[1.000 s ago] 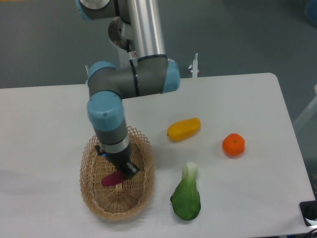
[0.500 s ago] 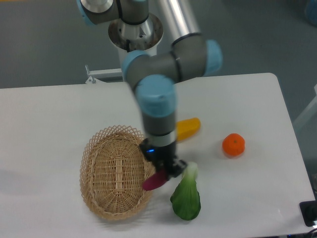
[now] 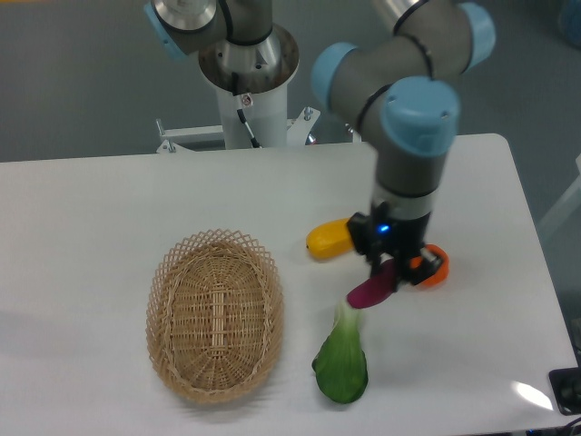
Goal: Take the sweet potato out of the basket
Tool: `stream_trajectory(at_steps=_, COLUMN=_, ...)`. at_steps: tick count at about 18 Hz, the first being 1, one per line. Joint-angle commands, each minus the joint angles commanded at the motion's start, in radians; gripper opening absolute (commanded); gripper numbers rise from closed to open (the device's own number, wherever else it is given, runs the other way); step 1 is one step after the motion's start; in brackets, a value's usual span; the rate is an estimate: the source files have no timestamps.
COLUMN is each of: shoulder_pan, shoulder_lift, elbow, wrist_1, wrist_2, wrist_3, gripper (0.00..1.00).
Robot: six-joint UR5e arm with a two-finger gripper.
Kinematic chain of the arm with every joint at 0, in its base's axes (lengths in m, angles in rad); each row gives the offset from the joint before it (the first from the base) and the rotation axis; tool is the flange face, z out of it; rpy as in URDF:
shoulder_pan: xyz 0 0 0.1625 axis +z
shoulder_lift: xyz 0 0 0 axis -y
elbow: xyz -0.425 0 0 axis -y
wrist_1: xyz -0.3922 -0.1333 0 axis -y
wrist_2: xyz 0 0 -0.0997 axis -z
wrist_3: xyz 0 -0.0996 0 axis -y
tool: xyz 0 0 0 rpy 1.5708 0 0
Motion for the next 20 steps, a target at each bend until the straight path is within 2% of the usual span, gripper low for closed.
stream_trajectory(at_steps=6, shoulder_pan=0.038, shoulder_lift=-0.012, elbow=-0.005, wrist_1=0.005, wrist_2=0.009, wrist_3=0.080, gripper=0.26)
stream_trajectory(at_steps=20, shoulder_pan=0.049, shoulder_lift=-0.002, elbow=-0.006, wrist_1=0.008, wrist_2=0.005, wrist_3=0.075, gripper=0.26)
